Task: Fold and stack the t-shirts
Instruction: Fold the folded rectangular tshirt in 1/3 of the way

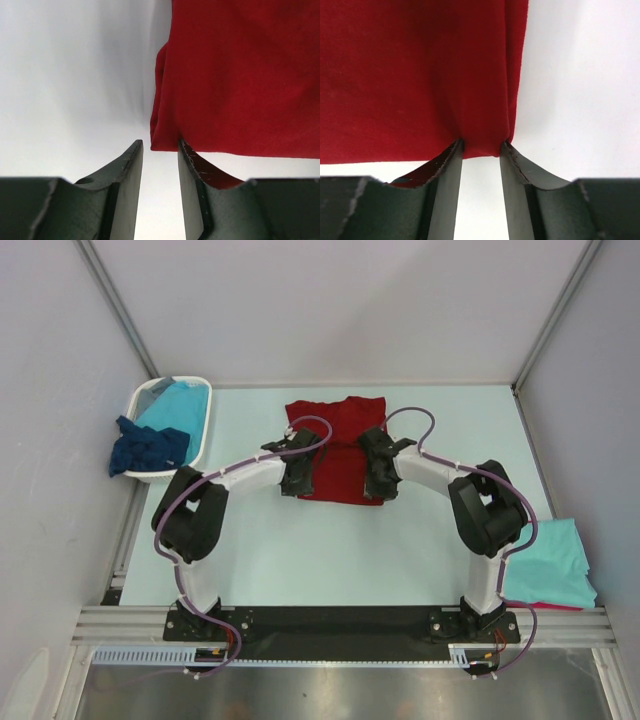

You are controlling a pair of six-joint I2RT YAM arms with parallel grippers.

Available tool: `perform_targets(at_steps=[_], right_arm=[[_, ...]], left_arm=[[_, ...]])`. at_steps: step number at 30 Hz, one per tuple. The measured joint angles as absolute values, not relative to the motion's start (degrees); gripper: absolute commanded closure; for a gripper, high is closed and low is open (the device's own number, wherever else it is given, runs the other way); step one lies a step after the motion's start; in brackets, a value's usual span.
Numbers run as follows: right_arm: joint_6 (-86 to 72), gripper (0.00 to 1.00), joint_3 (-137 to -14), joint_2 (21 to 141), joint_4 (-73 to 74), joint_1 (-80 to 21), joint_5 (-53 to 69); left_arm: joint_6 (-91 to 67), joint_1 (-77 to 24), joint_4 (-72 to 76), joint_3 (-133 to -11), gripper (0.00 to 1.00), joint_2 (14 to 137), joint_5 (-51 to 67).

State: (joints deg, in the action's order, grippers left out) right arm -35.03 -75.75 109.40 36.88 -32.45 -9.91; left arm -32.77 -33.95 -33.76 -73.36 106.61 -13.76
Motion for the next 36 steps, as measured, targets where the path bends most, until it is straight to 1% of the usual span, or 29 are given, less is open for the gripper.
perform_targets(at_steps=[6,8,13,14,16,19,20,22,23,26,36], right_arm=[[-35.0,0.61,-75.2,109.4,36.1,-32.6,-9.7],[-35.0,0.62,-74.7,109.4,35.8,-32.6,-9.7],[-35.0,0.69,-74.3,109.4,35.1,-32.6,-9.8],[-34.9,0.7,-74.2,109.4,35.1,-32.6,-9.8],[-35.0,0.73,-74.0,109.3,34.9,-32.6,-9.8],[-35.0,0.81,-73.7,109.1,34.5,-32.6,-9.8],[-35.0,0.9,-73.5,109.0,34.3,-32.6,-9.8],[-35.1,0.98,-73.2,108.7,34.0,-32.6,-9.7],[-35.2,1.0,-73.0,108.5,33.9,-32.6,-9.7],[-35.6,1.0,-71.9,107.7,33.1,-32.8,-9.8],[-38.9,1.0,-62.8,100.8,31.4,-37.8,-9.8]], left_arm=[[-33.0,-34.0,-32.6,-72.1,0.66,106.7,-12.9],[-33.1,-34.0,-32.1,-71.9,0.7,106.9,-12.7],[-33.2,-34.0,-31.1,-71.9,0.77,108.4,-11.7],[-33.2,-34.0,-31.0,-71.9,0.8,108.7,-11.6],[-33.2,-34.0,-30.9,-71.9,0.83,108.8,-11.4],[-33.2,-34.0,-30.7,-71.9,0.88,108.8,-11.3],[-33.2,-34.0,-30.7,-71.9,0.91,108.8,-11.2],[-33.2,-34.0,-30.5,-71.9,0.94,108.7,-11.1],[-33.2,-34.0,-30.4,-71.7,0.97,108.6,-11.1],[-33.3,-34.0,-29.3,-70.2,1.0,107.5,-10.3],[-34.6,-35.4,-28.3,-59.9,1.0,99.1,-7.1]])
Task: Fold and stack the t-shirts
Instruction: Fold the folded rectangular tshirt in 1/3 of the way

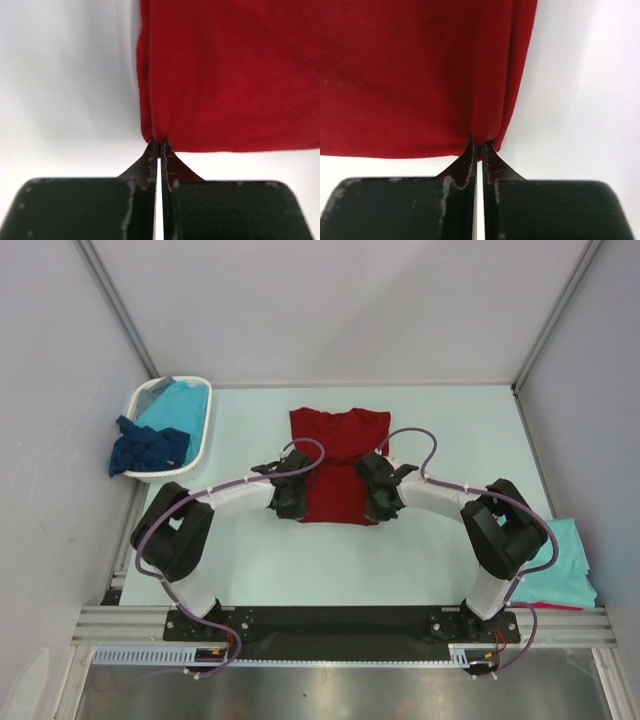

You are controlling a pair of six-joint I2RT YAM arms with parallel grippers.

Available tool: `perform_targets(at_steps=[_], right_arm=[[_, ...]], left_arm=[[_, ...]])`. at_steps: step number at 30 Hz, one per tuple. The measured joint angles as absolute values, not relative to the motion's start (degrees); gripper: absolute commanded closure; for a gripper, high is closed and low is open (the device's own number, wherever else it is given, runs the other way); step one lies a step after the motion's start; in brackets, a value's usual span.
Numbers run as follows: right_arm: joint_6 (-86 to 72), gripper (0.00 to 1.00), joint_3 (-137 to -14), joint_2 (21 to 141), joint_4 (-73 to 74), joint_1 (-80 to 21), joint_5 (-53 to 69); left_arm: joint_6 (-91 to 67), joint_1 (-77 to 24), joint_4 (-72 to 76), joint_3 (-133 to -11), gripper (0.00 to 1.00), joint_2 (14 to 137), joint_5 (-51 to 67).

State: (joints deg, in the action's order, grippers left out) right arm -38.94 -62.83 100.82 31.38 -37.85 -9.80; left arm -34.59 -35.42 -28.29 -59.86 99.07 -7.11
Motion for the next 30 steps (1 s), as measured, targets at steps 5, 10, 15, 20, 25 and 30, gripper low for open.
perform_targets(at_steps=[5,10,15,20,25,30], right_arm=[[-41.7,1.0,-58.6,97.2,31.9,-42.3,-10.3],[-45.0,1.0,-54.7,93.6,33.6,-47.3,-10.0],[-48.1,1.0,-51.8,90.7,35.2,-50.4,-9.2],[-49.7,0.67,-51.2,89.9,37.0,-51.8,-8.8],[-48.8,0.37,-56.1,89.7,44.1,-51.8,-12.3],[-44.8,0.51,-69.6,90.1,46.4,-49.2,-15.9]], left_arm=[[-35.1,-39.4,-30.5,-55.8,1.0,94.3,-6.7],[-36.2,-45.2,-33.5,-52.6,1.0,90.3,-5.6],[-37.5,-49.6,-36.1,-49.4,1.0,86.4,-4.7],[-38.3,-50.1,-39.0,-48.2,0.82,83.4,-5.0],[-39.0,-50.0,-45.3,-53.3,0.57,79.5,-11.6],[-37.0,-48.4,-45.0,-66.3,0.66,78.7,-16.6]])
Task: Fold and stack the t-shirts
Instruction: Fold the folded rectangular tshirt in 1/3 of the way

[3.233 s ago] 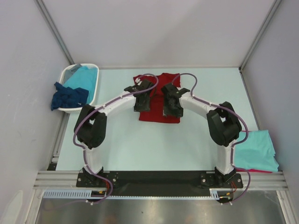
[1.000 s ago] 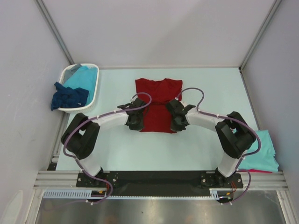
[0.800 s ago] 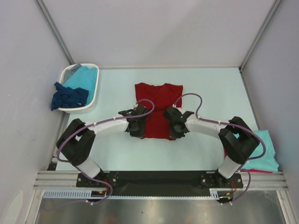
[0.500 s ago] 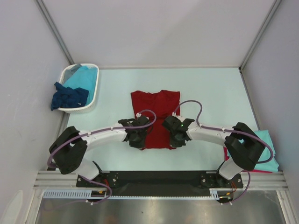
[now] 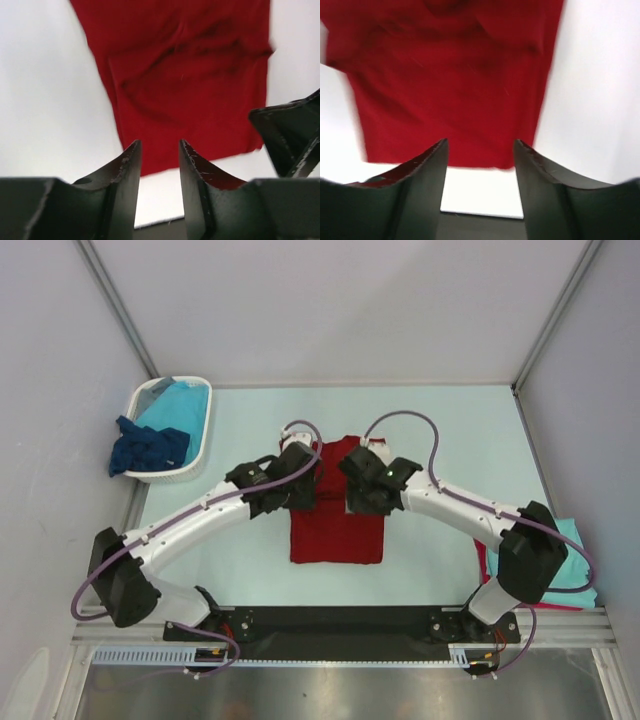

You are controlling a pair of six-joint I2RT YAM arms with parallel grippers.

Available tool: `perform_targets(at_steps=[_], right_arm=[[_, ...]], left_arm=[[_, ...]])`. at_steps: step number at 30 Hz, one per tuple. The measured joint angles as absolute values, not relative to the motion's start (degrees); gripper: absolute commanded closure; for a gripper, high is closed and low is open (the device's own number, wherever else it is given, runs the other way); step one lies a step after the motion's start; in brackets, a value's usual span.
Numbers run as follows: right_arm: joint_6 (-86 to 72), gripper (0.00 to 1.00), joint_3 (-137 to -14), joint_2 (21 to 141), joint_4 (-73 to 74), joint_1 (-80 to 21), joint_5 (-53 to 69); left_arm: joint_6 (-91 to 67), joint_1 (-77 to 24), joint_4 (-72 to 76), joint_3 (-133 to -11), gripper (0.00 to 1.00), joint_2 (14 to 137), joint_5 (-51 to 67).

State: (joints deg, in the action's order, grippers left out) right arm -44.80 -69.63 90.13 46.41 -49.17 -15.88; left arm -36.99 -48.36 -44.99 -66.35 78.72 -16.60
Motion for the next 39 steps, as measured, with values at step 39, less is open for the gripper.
perform_targets(at_steps=[39], right_arm=[[-37.2,0.76,-85.1,114.4,37.7,-42.2,-14.1]], left_arm=[[-35.0,-45.7,-31.7,-54.2,0.82,87.2,-10.0]])
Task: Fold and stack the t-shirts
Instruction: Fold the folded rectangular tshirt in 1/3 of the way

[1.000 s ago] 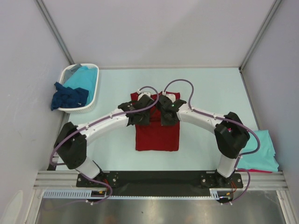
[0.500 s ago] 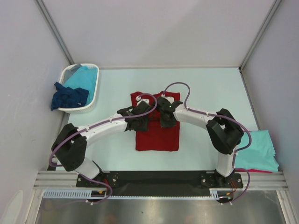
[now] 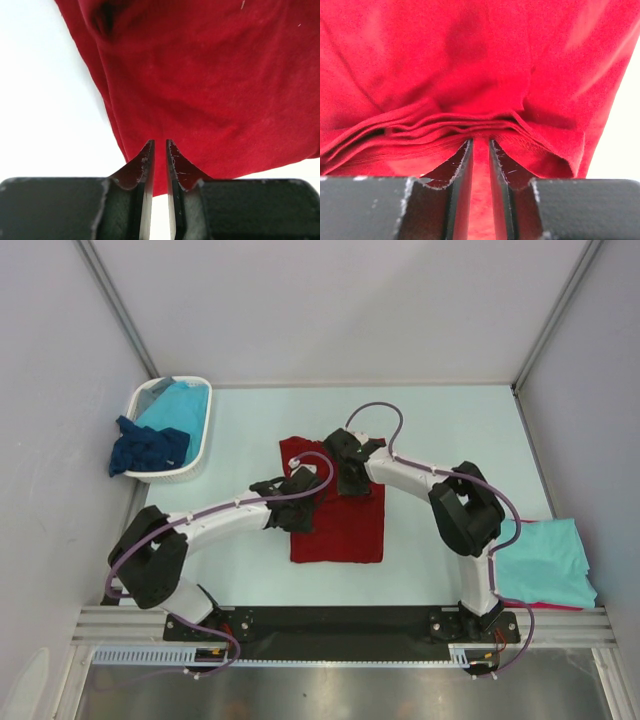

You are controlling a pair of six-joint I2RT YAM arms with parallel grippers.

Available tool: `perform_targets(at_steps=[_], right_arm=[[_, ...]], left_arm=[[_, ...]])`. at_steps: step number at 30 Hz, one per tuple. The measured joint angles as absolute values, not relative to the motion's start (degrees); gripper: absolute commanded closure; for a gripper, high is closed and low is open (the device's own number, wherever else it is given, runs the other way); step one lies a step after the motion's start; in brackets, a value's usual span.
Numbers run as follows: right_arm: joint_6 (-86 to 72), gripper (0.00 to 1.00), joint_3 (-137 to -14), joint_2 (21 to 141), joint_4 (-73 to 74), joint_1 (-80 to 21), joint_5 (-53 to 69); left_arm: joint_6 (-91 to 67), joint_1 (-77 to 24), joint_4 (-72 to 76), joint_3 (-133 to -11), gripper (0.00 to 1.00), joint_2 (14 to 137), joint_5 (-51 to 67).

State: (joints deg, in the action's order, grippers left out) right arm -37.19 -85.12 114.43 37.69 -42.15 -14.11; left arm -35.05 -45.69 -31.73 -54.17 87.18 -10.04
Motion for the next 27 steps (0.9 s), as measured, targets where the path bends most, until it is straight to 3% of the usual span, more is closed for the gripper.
perform_targets(at_steps=[18,27], right_arm=[[-35.3,0.78,-93.8,121.6,38.0,-37.4,-14.1],[-35.6,0.75,-89.5,109.6,39.7,-40.2,-14.9]], left_arm=[[-35.1,-46.6,-30.5,-50.3,0.83,86.2,-8.7],[-35.1,-46.7,-30.4,-49.9,0.82,85.8,-8.8]])
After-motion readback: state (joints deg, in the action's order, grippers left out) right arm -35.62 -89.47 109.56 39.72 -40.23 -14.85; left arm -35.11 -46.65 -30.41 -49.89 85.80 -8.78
